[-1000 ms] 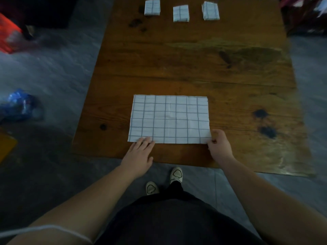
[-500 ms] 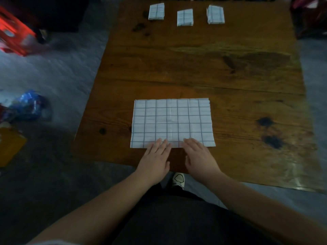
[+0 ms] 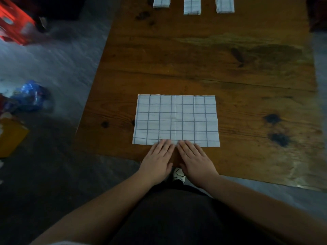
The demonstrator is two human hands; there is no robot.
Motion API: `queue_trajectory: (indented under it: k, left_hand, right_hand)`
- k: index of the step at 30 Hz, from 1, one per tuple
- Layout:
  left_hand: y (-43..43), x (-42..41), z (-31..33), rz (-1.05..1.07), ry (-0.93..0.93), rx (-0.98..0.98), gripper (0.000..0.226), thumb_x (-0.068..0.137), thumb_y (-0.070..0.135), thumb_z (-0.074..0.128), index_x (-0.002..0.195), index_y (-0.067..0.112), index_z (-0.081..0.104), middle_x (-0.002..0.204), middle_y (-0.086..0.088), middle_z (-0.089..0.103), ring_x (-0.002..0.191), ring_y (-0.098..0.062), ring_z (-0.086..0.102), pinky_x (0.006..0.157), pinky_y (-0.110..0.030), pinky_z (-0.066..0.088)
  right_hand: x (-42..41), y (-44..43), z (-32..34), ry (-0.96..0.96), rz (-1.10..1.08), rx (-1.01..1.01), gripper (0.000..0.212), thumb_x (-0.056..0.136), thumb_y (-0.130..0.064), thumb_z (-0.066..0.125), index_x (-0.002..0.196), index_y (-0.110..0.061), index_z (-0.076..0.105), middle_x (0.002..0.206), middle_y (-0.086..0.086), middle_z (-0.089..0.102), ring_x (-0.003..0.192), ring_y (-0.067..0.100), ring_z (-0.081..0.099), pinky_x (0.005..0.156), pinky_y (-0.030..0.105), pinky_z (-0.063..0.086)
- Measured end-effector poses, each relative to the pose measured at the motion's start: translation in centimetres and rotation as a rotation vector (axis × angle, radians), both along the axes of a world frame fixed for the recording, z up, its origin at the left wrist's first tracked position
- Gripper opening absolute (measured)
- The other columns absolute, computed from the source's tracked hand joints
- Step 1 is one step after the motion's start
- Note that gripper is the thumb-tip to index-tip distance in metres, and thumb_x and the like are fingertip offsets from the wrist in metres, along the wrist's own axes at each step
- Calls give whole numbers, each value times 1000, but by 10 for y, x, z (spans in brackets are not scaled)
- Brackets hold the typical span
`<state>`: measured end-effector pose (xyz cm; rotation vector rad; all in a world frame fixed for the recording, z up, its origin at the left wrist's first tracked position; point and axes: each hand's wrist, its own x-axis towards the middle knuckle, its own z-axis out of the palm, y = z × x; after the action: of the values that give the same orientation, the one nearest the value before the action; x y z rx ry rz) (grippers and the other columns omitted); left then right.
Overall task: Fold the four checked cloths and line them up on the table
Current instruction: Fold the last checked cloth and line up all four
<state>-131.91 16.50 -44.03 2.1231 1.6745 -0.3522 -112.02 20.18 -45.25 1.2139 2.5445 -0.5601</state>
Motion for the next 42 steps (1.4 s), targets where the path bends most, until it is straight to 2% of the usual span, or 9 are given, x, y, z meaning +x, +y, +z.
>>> queue_trajectory:
  k: [2,8,14,18,23,26,31,37,42]
  left_hand:
    - [-1,-6,1,39,10,16,70,105,47,32,162,23,0,171,-2,-4,156,-20,-11,126,-44,-5]
    - [-8,-40,-3,31,68,19,69,103,52,18,161,23,-5,171,-3,-3,156,-21,-12,126,-42,-5]
    - [-26,-69,-4,163,72,-3,76,96,58,4,162,22,-3,169,0,-9,154,-17,-14,124,-39,-6]
    - [-34,-82,-3,271,57,-21,84,91,61,-1,163,18,-1,167,0,-10,154,-15,-12,124,-39,-6]
    - [-32,-81,4,361,49,-5,75,102,55,16,162,12,-1,170,-7,-3,156,-21,-8,126,-40,-4]
    - [-19,-57,17,262,-22,32,72,107,47,29,161,17,-5,169,-4,-10,155,-20,-15,126,-41,-4]
    - [6,6,20,-26,-50,27,71,107,45,31,162,16,-3,169,-2,-9,155,-18,-13,122,-36,-12]
    - [3,1,7,-27,5,15,70,107,46,30,162,18,-4,170,-2,-8,155,-15,-14,118,-32,-18]
    - [-11,-43,5,90,9,-21,68,107,47,26,162,19,-6,169,1,-11,153,-14,-18,121,-32,-13]
  right_hand:
    - [0,0,2,-2,-15,-1,67,103,-47,23,161,-20,0,169,0,-4,155,18,-11,127,45,3]
    - [1,3,7,-1,-26,-6,69,104,-47,24,161,-21,-4,168,-2,-10,154,16,-16,126,42,-4]
    - [31,0,6,-37,-101,-7,70,97,-53,4,159,-23,-11,167,-5,-16,152,11,-22,126,39,-6]
    - [59,-6,5,-99,-231,26,72,97,-53,2,160,-21,-9,168,-3,-11,154,13,-16,128,43,1]
    - [73,-12,8,-133,-393,19,70,101,-51,7,159,-17,-13,169,2,-11,154,16,-17,127,43,-3]
    - [51,-8,22,-83,-370,-12,68,104,-49,15,159,-19,-12,167,1,-15,153,17,-20,127,45,-3]
    - [-11,-2,27,-11,-140,-48,65,107,-45,21,159,-20,-9,165,-2,-17,152,16,-20,126,43,-8]
    - [-5,-3,13,-63,-94,-13,66,105,-45,18,161,-20,-6,169,-2,-10,153,14,-17,126,45,-6]
    - [47,-9,5,-76,-248,17,70,97,-51,4,161,-24,-6,168,-6,-8,154,12,-15,126,44,-3]
